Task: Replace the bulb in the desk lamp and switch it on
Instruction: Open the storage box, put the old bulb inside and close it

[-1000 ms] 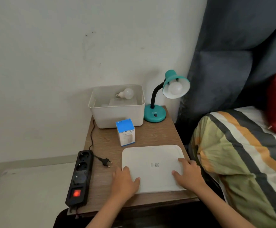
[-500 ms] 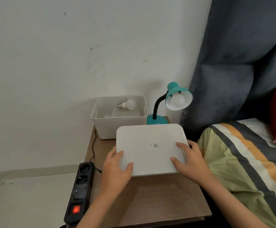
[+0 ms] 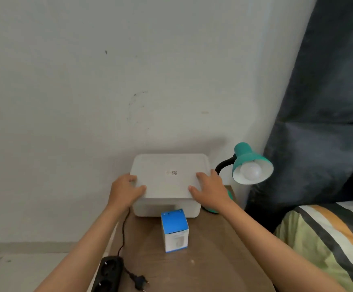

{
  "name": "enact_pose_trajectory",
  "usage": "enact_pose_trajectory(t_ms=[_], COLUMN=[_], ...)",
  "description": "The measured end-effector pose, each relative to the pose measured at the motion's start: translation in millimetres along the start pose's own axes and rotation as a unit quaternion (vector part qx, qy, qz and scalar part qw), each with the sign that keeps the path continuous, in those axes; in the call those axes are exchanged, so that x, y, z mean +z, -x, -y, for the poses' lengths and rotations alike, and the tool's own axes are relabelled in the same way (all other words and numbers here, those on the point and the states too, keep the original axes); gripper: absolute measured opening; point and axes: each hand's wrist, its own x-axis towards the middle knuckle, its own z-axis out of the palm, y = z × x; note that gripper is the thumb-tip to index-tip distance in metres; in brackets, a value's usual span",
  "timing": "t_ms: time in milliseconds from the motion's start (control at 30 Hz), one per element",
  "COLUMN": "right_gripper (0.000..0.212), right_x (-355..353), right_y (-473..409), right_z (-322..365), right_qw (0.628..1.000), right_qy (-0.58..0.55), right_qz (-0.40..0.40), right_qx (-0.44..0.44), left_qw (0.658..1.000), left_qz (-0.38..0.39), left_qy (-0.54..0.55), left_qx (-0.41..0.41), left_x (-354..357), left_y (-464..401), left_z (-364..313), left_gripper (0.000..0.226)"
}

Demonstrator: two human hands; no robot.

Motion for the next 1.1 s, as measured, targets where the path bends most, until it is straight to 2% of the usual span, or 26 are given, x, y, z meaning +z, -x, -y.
enact_pose_trajectory(t_ms=[167,333,600,767,933,1100], right_gripper=[0.058,0.057,0.066,0.073,0.081,0.081], right_x=[13.3,20.9,40.5,38.4,33.1,38.3], right_y=[-34.5,-50.1,-49.2,-60.8,-80.3,-83.5], right_z=[10.6,12.4,1.8,-2.5,-2.8,-4.2], right_qw=[0.999,0.998,0.997,0.992,0.991,0.994], right_qy=[0.028,0.038,0.056,0.088,0.1,0.075], right_qz=[0.039,0.038,0.044,0.087,0.089,0.073], right_qx=[0.007,0.016,0.012,0.001,-0.001,0.01], left_qw=[0.999,0.999,0.996,0.986,0.975,0.975], left_qz=[0.019,0.033,0.077,0.136,0.177,0.14], left_qy=[0.013,-0.001,-0.047,-0.094,-0.127,-0.16], left_qx=[-0.031,-0.035,0.007,0.011,0.036,0.069], left_x=[2.9,7.7,16.9,15.5,16.0,29.9], left_y=[-34.2,-47.8,-42.2,-50.0,-60.8,-62.7], left_z=[10.1,12.4,13.5,15.9,13.2,19.2], left_gripper=[0.057,0.058,0.053,0.061,0.065,0.061])
